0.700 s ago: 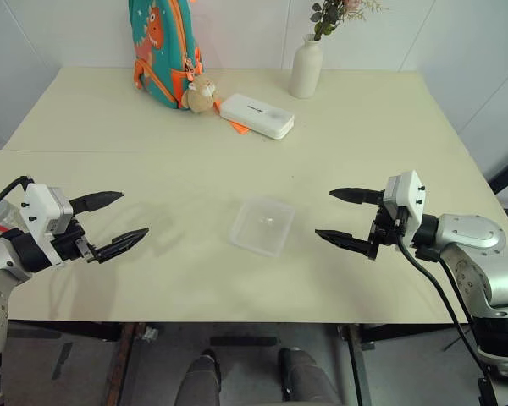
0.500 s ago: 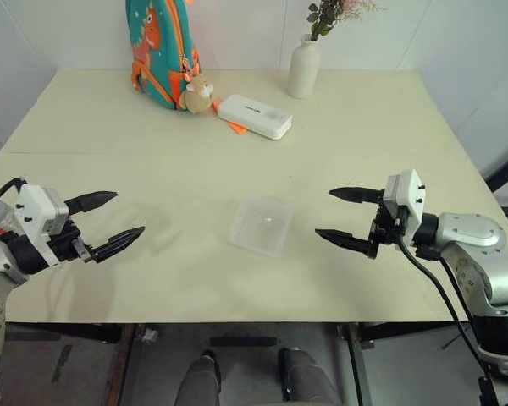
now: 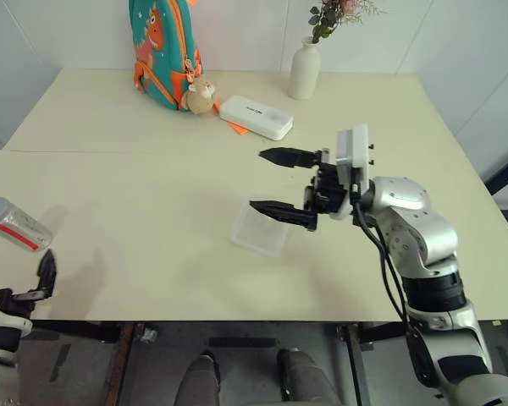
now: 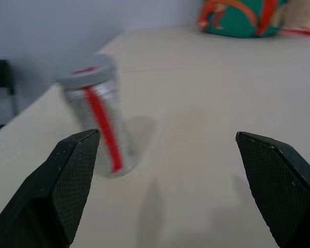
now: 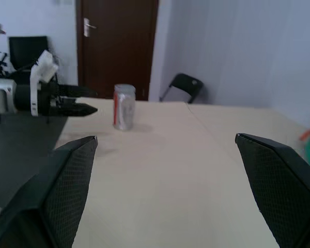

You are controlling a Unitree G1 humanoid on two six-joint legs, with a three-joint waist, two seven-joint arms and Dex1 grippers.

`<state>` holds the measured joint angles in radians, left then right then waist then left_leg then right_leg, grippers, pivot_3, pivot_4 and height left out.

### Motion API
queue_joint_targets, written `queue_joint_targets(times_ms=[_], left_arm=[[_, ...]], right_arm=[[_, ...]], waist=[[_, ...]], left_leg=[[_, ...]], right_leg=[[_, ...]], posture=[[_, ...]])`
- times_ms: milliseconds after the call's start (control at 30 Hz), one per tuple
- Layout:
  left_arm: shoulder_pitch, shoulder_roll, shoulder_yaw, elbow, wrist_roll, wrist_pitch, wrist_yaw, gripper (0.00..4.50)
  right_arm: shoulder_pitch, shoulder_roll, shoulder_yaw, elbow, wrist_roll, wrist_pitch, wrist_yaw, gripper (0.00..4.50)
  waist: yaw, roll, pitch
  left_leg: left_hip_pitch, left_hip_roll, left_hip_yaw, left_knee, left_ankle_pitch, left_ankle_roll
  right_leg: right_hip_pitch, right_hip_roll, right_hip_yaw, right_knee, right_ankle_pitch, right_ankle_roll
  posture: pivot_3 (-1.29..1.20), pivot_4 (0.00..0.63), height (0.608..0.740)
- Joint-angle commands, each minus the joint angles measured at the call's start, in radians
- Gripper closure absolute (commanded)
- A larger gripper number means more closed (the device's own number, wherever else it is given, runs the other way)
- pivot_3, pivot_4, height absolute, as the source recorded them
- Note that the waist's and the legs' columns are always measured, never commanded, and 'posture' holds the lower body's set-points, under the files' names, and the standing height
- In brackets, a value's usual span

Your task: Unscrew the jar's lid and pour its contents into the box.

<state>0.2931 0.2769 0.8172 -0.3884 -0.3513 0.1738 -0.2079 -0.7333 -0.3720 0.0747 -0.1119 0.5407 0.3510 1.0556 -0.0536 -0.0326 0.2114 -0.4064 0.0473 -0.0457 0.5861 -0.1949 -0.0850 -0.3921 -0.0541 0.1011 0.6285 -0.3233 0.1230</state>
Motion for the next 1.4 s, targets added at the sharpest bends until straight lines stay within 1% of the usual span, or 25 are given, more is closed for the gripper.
queue_joint_targets(times_ms=[33, 100, 167, 233, 367, 400, 500, 567, 700, 800, 833, 967, 1200, 1400], left_arm=[[-0.02, 0.028, 0.05, 0.03, 0.061, -0.046, 0.095, 0.02], [-0.059, 0.046, 0.044, 0.084, 0.074, -0.058, 0.128, 0.02], [-0.102, 0.052, 0.037, 0.125, 0.056, -0.066, 0.142, 0.02], [-0.147, 0.06, 0.012, 0.16, 0.034, -0.071, 0.128, 0.02], [-0.186, 0.087, -0.017, 0.225, 0.037, -0.096, 0.099, 0.02], [-0.199, 0.095, -0.017, 0.253, 0.039, -0.108, 0.099, 0.02], [-0.234, 0.127, -0.024, 0.339, 0.046, -0.141, 0.094, 0.02], [-0.264, 0.156, -0.029, 0.387, 0.047, -0.148, 0.097, 0.02], [-0.33, 0.204, -0.03, 0.486, 0.033, -0.165, 0.094, 0.02], [-0.382, 0.222, -0.041, 0.546, 0.008, -0.166, 0.075, 0.02], [-0.397, 0.239, -0.064, 0.572, 0.026, -0.173, 0.06, 0.02], [-0.448, 0.273, -0.115, 0.648, 0.06, -0.191, 0.05, 0.02], [-0.505, 0.308, -0.158, 0.752, 0.09, -0.217, 0.064, 0.02], [-0.538, 0.348, -0.176, 0.814, 0.104, -0.244, 0.062, 0.02]], right_arm=[[-0.053, 0.038, 0.001, 0.011, 0.022, -0.017, 0.002, 0.0], [-0.074, 0.063, 0.004, 0.024, 0.018, -0.022, -0.001, 0.0], [-0.083, 0.082, 0.006, 0.03, 0.011, -0.026, -0.008, 0.0], [-0.088, 0.096, 0.005, 0.031, 0.007, -0.029, -0.013, 0.0], [-0.097, 0.117, 0.005, 0.009, 0.008, -0.014, -0.036, 0.0], [-0.096, 0.122, 0.006, -0.007, 0.012, -0.005, -0.046, 0.0], [-0.078, 0.126, 0.013, -0.052, 0.019, 0.01, -0.069, 0.0], [-0.063, 0.124, 0.012, -0.071, 0.021, 0.017, -0.083, 0.0], [-0.053, 0.123, 0.011, -0.085, 0.017, 0.026, -0.104, 0.0], [-0.057, 0.123, 0.012, -0.091, 0.017, 0.032, -0.117, 0.0], [-0.06, 0.123, 0.011, -0.097, 0.02, 0.04, -0.125, 0.0], [-0.056, 0.105, 0.009, -0.095, 0.014, 0.042, -0.122, 0.0], [-0.041, 0.019, 0.025, -0.105, 0.038, 0.072, -0.019, 0.0], [-0.035, -0.009, 0.039, -0.102, 0.038, 0.081, 0.024, 0.0]], waist=[[0.0, -0.001, -0.001], [-0.001, -0.002, -0.001], [-0.002, -0.002, -0.001], [-0.002, -0.002, -0.002], [-0.003, -0.003, -0.002], [-0.004, -0.003, -0.002], [-0.005, -0.003, -0.002], [-0.004, -0.003, -0.002], [-0.003, -0.003, -0.002], [-0.003, -0.003, -0.002], [-0.002, -0.003, -0.002], [-0.003, -0.003, -0.002], [-0.002, -0.003, -0.002], [-0.003, -0.003, -0.002]], left_leg=[[0.0, 0.0, 0.0, 0.001, 0.0, 0.0], [0.0, 0.0, 0.001, 0.002, 0.0, 0.0], [0.0, 0.0, 0.002, 0.003, 0.0, 0.0], [0.0, 0.0, 0.002, 0.002, 0.0, 0.001], [0.0, 0.001, 0.002, 0.002, 0.0, 0.0], [0.0, 0.001, 0.002, 0.001, 0.0, 0.0], [0.0, 0.003, 0.002, -0.001, 0.0, -0.001], [0.0, 0.005, 0.002, -0.003, -0.001, -0.002], [0.0, 0.008, 0.002, -0.004, -0.002, -0.004], [0.0, 0.008, 0.002, -0.005, -0.003, -0.005], [0.0, 0.008, 0.003, -0.005, -0.003, -0.005], [0.0, 0.009, 0.003, -0.005, -0.003, -0.005], [0.0, 0.01, 0.003, -0.006, -0.003, -0.005], [0.0, 0.01, 0.003, -0.006, -0.003, -0.005]], right_leg=[[0.0, 0.0, 0.0, -0.001, -0.001, -0.002], [0.001, 0.0, 0.001, -0.001, 0.001, -0.003], [0.001, 0.0, 0.001, -0.001, 0.001, -0.003], [0.001, 0.001, 0.002, -0.001, 0.002, -0.004], [0.0, 0.001, 0.002, -0.001, 0.002, -0.003], [0.0, 0.001, 0.002, -0.001, 0.003, -0.001], [-0.002, 0.003, 0.002, 0.0, 0.005, 0.003], [-0.003, 0.005, 0.002, 0.0, 0.009, 0.01], [-0.004, 0.008, 0.002, 0.0, 0.008, 0.009], [-0.004, 0.009, 0.002, -0.001, 0.008, 0.009], [-0.004, 0.009, 0.002, 0.0, 0.008, 0.009], [-0.004, 0.009, 0.001, 0.0, 0.008, 0.008], [-0.004, 0.01, 0.001, 0.0, 0.008, 0.008], [-0.004, 0.01, 0.001, 0.0, 0.008, 0.008]], posture=[[0.0, 0.15, 0.74], [0.0, 0.15, 0.74], [0.0, 0.15, 0.74], [0.0, 0.15, 0.74], [0.0, 0.15, 0.74], [0.0, 0.15, 0.74], [0.0, 0.15, 0.74], [0.0, 0.15, 0.74], [0.0, 0.15, 0.74], [0.0, 0.15, 0.74], [0.0, 0.15, 0.74], [0.0, 0.15, 0.74], [0.0, 0.15, 0.74], [0.0, 0.15, 0.74]])
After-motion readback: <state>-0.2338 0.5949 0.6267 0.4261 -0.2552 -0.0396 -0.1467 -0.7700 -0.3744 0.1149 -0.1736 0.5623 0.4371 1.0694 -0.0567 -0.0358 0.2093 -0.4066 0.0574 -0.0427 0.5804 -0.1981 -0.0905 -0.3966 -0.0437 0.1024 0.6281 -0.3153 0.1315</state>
